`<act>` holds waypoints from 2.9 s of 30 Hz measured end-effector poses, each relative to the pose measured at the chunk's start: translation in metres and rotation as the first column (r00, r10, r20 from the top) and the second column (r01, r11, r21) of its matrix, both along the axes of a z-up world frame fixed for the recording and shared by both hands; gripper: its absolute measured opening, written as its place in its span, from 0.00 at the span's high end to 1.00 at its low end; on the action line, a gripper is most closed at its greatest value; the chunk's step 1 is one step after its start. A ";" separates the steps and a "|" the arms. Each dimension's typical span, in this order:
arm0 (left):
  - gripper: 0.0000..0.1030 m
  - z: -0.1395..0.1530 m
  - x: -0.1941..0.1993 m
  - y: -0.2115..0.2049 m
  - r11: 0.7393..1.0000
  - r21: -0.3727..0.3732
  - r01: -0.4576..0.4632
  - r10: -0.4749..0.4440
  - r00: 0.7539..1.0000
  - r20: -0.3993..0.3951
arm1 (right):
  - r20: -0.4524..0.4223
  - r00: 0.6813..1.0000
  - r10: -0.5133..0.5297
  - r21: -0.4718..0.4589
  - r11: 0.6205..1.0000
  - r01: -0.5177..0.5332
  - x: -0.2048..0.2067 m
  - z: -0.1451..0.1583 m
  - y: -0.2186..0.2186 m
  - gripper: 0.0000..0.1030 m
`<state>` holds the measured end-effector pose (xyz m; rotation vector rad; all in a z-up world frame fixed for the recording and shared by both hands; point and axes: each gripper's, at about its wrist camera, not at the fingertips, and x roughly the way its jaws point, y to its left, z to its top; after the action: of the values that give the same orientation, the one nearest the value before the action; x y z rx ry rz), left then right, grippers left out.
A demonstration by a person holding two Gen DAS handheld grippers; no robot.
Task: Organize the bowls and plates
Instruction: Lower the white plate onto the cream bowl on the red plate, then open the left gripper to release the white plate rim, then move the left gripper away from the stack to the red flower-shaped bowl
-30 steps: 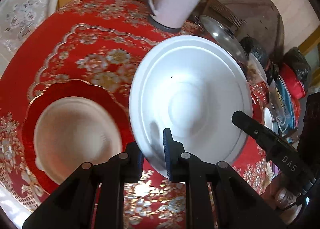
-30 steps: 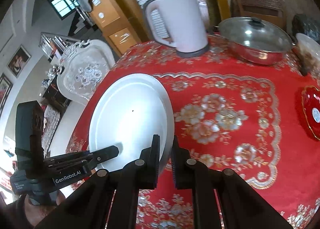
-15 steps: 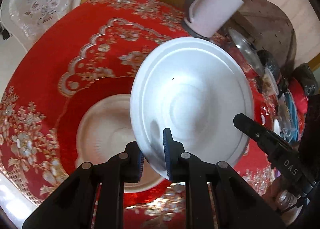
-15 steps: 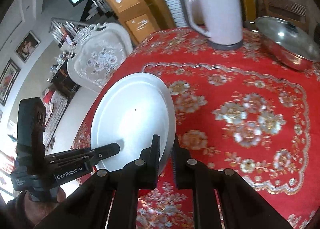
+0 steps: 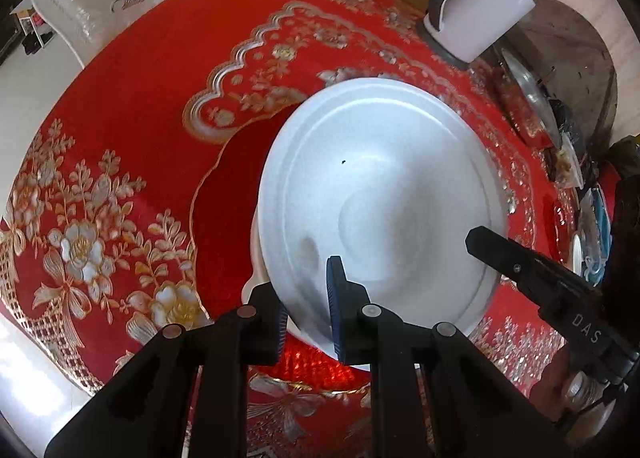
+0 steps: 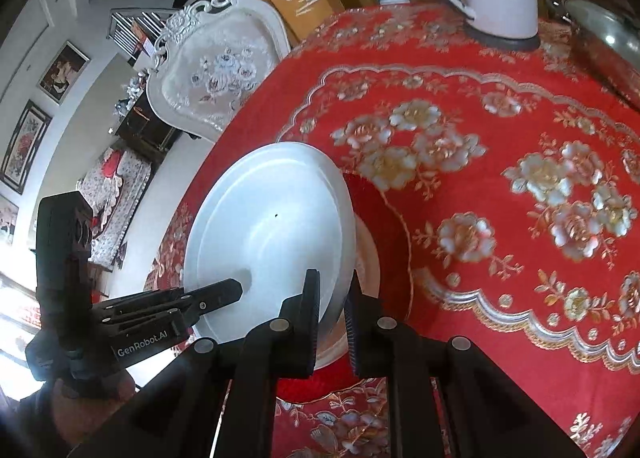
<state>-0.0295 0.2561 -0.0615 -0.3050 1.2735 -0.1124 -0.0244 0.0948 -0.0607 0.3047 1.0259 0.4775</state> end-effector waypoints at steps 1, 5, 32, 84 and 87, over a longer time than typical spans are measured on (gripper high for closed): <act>0.85 -0.002 -0.001 0.001 1.000 0.001 -0.001 0.001 1.000 -0.003 | -0.011 1.000 0.004 -0.001 1.000 -0.004 0.001 -0.003 0.002 0.86; 0.85 -0.004 0.000 0.004 1.000 -0.005 -0.004 0.004 1.000 -0.010 | -0.034 0.999 0.000 0.000 1.000 0.000 0.004 -0.011 0.003 0.86; 0.80 0.000 -0.003 0.011 0.999 -0.019 -0.032 0.033 0.999 0.010 | 0.004 1.000 -0.031 -0.035 0.999 0.031 -0.008 -0.008 -0.001 0.65; 0.17 0.024 0.006 0.035 0.986 -0.036 -0.160 0.163 0.982 0.098 | 0.038 0.997 -0.067 -0.004 0.998 0.067 -0.020 -0.002 -0.017 0.65; 0.17 0.035 -0.001 0.045 0.977 -0.036 -0.210 0.213 0.965 0.154 | 0.037 0.997 -0.069 -0.002 0.998 0.069 -0.021 -0.002 -0.019 0.65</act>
<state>-0.0300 0.3008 -0.0268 -0.4388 1.0767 0.0329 -0.0454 0.0755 -0.0624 0.3262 0.9769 0.4176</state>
